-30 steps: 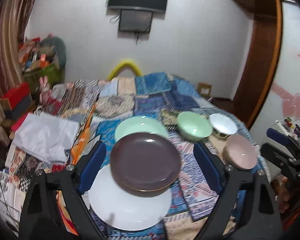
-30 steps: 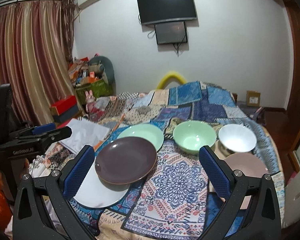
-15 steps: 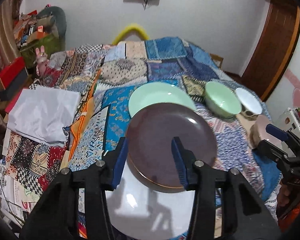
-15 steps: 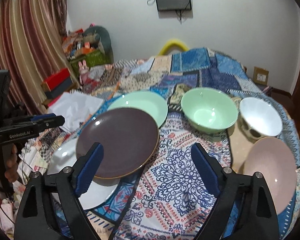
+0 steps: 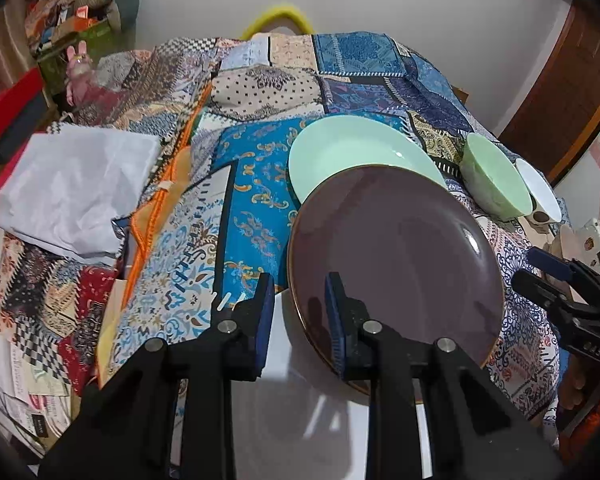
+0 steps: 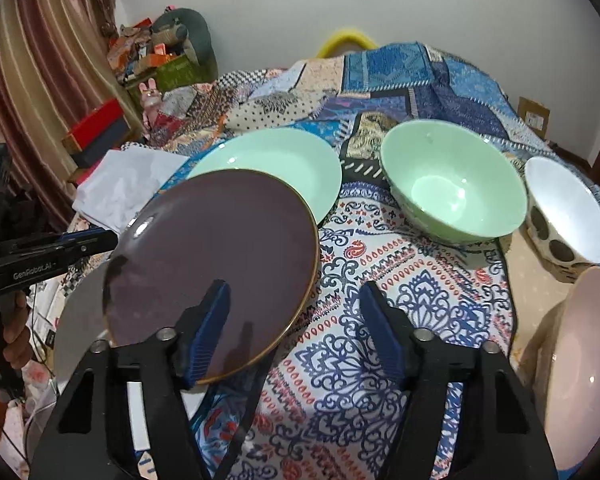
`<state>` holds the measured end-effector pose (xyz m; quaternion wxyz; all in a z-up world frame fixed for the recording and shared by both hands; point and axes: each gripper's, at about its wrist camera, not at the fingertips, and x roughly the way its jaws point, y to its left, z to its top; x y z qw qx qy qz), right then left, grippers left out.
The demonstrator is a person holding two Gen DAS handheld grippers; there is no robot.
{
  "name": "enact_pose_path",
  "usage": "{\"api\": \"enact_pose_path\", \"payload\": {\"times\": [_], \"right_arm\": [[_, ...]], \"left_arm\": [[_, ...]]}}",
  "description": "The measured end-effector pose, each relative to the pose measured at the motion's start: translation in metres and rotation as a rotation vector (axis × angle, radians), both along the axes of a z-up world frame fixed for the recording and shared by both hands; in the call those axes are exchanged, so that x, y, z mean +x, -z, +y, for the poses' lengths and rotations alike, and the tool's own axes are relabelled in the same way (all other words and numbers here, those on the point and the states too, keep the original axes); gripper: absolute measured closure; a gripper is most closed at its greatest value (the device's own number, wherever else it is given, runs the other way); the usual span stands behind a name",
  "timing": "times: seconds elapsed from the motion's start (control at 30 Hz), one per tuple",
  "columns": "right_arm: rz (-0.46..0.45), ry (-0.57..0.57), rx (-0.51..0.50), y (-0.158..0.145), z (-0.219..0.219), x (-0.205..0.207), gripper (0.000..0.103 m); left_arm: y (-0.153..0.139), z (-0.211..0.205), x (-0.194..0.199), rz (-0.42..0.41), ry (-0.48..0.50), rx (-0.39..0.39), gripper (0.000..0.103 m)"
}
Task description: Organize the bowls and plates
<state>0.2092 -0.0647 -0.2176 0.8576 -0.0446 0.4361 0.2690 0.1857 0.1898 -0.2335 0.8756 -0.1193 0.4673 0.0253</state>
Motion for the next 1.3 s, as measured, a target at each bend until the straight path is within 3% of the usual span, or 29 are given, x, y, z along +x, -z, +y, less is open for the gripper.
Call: {"api": "enact_pose_path", "payload": {"times": [0.23,0.63,0.87,1.3], "right_arm": [[0.055,-0.017,0.014,0.012,0.01,0.011,0.05],[0.139,-0.031,0.044,0.025,0.014,0.027,0.077],[0.154,-0.039,0.069,0.025,0.012,0.029,0.077],[0.134,-0.024,0.066,0.021,0.005,0.026,0.077]], "left_arm": [[0.014,0.003,0.01,0.025,0.013,-0.015,0.077],[0.023,0.006,0.019,0.027,0.041,-0.068,0.078],[0.026,0.007,0.023,0.035,0.047,-0.112,0.081],[0.02,-0.005,0.019,0.034,0.027,-0.102,0.081]]}}
